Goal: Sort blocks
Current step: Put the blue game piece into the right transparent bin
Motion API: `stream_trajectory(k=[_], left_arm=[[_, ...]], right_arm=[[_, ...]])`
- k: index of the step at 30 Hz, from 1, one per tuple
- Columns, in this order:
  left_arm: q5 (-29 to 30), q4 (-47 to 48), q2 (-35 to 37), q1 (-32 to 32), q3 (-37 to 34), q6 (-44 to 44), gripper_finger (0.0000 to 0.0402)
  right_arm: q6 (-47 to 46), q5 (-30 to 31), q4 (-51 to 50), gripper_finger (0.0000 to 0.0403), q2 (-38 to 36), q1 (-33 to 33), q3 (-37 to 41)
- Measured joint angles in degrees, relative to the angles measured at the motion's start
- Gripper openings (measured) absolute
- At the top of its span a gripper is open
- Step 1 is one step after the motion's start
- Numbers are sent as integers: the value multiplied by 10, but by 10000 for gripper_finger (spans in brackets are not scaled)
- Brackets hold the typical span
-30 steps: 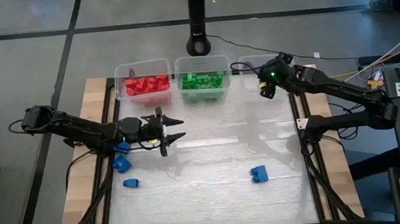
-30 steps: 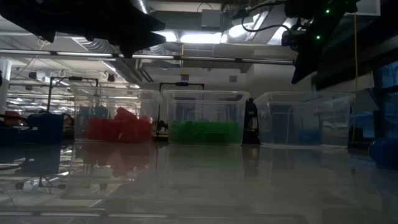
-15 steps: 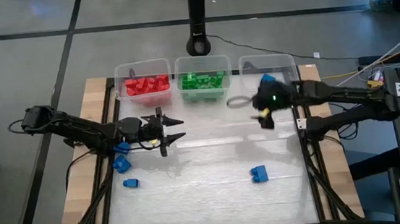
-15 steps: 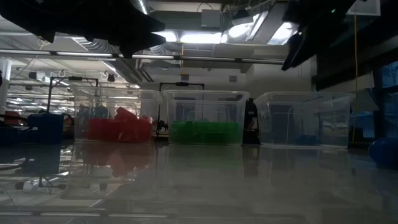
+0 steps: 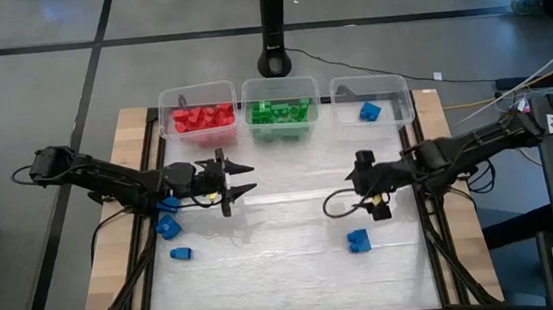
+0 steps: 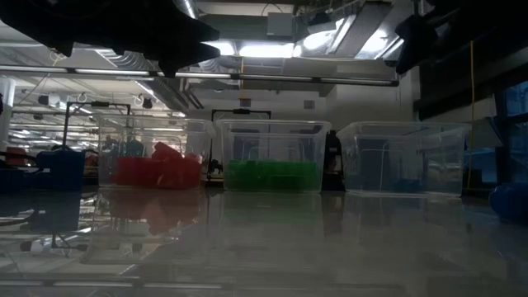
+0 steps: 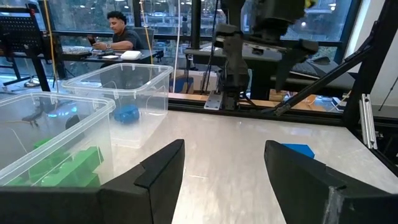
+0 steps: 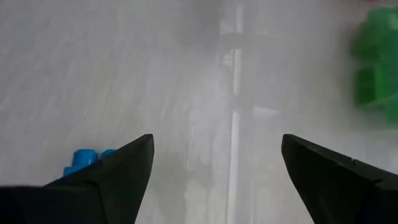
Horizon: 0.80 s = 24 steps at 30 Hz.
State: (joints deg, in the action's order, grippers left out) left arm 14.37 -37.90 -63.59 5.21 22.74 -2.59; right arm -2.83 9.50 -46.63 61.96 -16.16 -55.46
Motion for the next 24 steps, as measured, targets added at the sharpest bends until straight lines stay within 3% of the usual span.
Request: stream_trajectory(k=[15, 24], left_arm=[[0, 0, 0, 0, 0, 0, 212], [0, 0, 0, 0, 0, 0, 212]], right_arm=[[15, 28, 34, 397, 129, -78, 0], [-66, 12, 29, 399, 196, -165, 0]])
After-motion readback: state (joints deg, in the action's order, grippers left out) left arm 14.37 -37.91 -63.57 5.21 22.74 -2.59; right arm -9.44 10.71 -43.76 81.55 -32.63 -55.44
